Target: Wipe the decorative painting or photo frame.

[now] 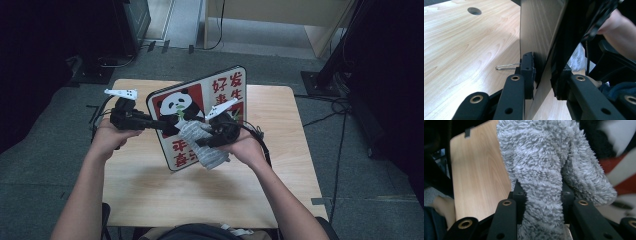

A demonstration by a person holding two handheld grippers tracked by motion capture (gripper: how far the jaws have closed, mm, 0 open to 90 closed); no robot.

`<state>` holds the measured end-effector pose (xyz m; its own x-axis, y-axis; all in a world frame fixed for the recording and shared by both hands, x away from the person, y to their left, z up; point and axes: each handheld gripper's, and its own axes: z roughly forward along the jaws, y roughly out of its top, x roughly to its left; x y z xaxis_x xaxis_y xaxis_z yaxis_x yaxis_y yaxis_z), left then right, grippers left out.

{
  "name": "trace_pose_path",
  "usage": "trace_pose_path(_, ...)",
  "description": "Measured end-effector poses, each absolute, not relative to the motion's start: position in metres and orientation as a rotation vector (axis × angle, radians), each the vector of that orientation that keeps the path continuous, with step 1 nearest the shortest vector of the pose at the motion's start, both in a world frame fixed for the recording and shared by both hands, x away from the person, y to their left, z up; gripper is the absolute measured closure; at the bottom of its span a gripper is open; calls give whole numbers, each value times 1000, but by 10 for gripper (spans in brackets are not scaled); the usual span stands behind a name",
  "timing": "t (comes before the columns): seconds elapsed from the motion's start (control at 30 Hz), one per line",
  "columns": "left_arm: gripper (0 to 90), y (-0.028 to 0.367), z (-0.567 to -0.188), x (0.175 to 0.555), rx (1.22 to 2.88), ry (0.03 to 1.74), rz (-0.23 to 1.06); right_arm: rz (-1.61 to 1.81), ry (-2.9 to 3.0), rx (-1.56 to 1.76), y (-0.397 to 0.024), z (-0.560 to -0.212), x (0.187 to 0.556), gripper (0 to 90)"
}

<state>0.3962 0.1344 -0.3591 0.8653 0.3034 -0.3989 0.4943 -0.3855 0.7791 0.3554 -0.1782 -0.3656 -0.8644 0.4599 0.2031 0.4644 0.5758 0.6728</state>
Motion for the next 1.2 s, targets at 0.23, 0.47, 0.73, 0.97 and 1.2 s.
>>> trace_pose_path(0.23, 739, 134, -359, 396, 2000, 586, -229, -1229, -2806, -798, -171, -334, 361, 685)
trace_pose_path(0.47, 736, 134, -359, 396, 1996, 590, -231, -1243, -2849, -764, -159, -299, 367, 685)
trace_pose_path(0.73, 746, 135, -358, 395, 2001, 587, -230, -1268, -2886, -732, -147, -272, 371, 684)
trace_pose_path(0.97, 756, 135, -358, 395, 2005, 581, -220, -1294, -2899, -727, -136, -249, 374, 684)
trace_pose_path(1.2, 758, 135, -358, 395, 2007, 571, -218, -1284, -2912, -728, -124, -249, 381, 684)
